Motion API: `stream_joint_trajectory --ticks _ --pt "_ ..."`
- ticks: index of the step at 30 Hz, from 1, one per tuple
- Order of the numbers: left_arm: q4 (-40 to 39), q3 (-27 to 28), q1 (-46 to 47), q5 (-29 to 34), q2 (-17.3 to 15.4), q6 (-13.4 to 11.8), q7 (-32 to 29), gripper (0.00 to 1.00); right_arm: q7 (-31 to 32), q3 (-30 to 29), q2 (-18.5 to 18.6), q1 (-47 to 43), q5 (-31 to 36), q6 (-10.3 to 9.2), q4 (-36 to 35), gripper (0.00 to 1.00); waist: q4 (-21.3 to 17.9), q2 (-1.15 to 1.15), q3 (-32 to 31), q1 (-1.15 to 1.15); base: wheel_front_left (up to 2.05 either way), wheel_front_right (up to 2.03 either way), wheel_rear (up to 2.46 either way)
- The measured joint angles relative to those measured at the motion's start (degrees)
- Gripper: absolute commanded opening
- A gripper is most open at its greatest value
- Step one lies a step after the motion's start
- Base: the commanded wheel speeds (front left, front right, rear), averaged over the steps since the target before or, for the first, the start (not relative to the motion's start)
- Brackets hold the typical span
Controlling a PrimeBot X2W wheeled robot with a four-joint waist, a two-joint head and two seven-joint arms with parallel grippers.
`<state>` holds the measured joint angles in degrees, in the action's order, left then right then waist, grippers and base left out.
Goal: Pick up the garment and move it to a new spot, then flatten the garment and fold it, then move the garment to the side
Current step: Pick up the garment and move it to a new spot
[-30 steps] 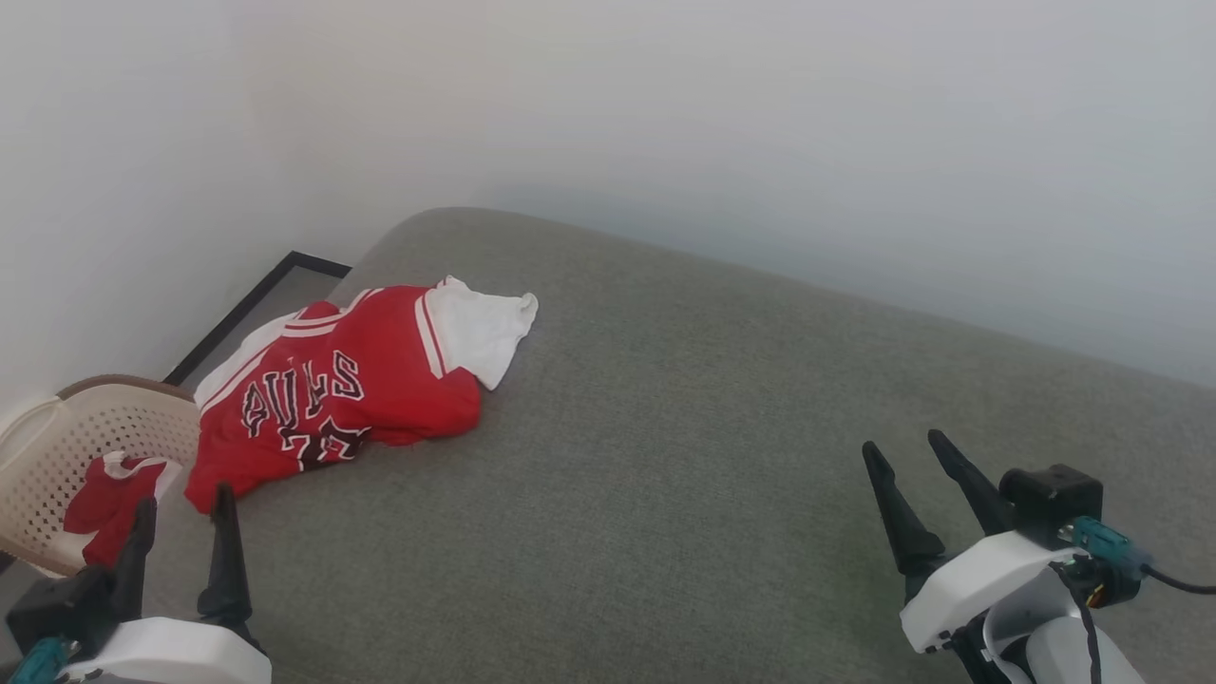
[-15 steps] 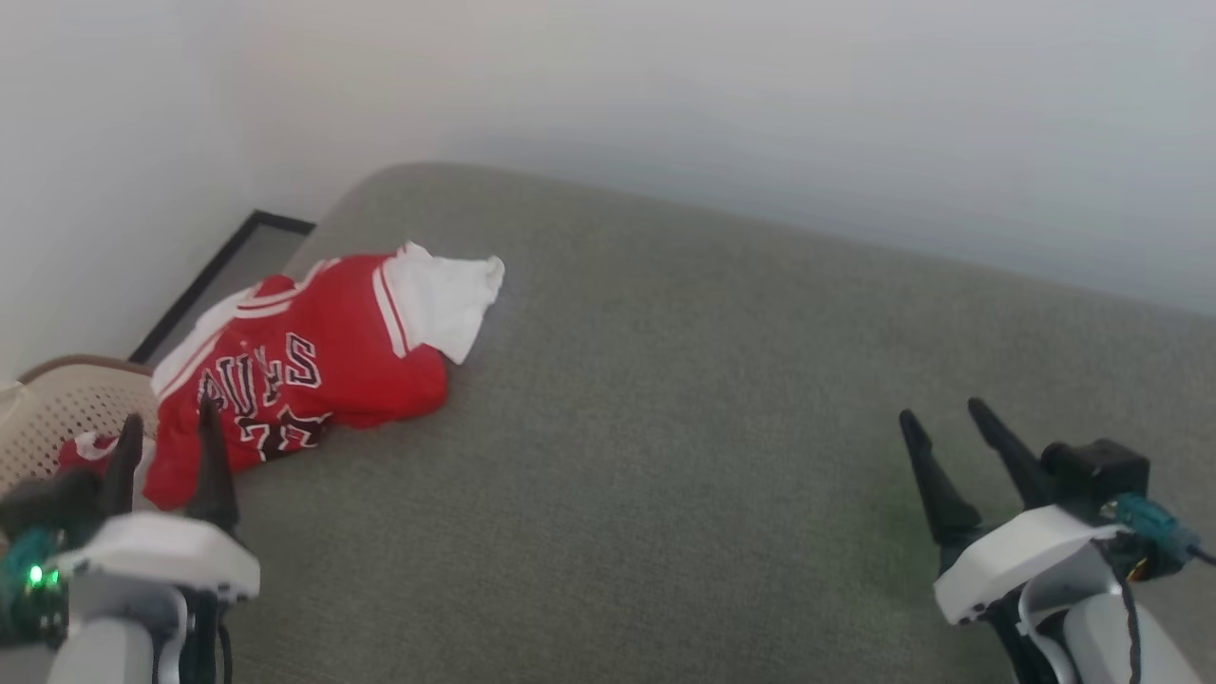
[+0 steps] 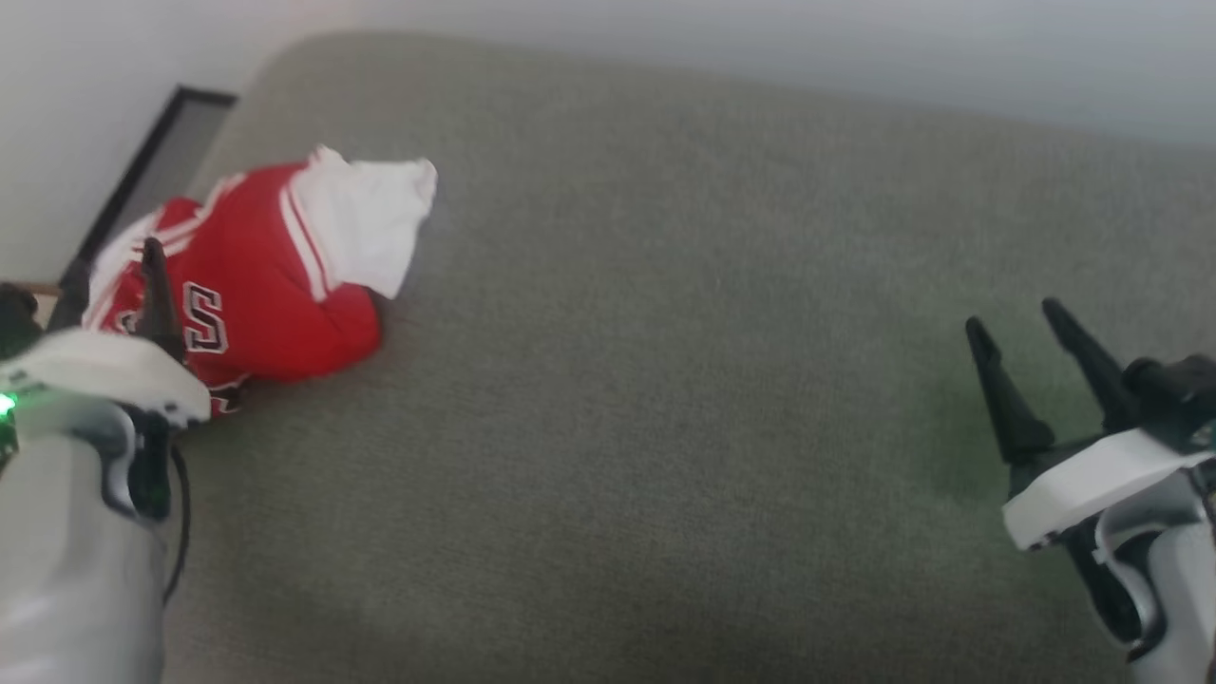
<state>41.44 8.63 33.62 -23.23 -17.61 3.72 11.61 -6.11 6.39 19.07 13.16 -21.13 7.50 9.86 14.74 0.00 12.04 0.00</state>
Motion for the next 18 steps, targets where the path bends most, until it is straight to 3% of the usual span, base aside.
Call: stream_joint_trajectory --ticks 9,18 --pt "16.8 -2.0 12.9 0.1 -1.7 -0.6 -4.6 1.00 2.1 -1.5 2.8 1.5 -0.1 0.00 -5.0 1.00 -1.7 0.00 8.0 0.00 0.00 0.00 0.00" --pt "29.4 -2.0 20.9 -1.0 -1.6 -5.0 -18.1 1.00 4.2 -2.9 4.5 2.1 -0.5 0.00 -9.0 1.00 -2.8 0.00 14.0 0.00 0.00 0.00 0.00"
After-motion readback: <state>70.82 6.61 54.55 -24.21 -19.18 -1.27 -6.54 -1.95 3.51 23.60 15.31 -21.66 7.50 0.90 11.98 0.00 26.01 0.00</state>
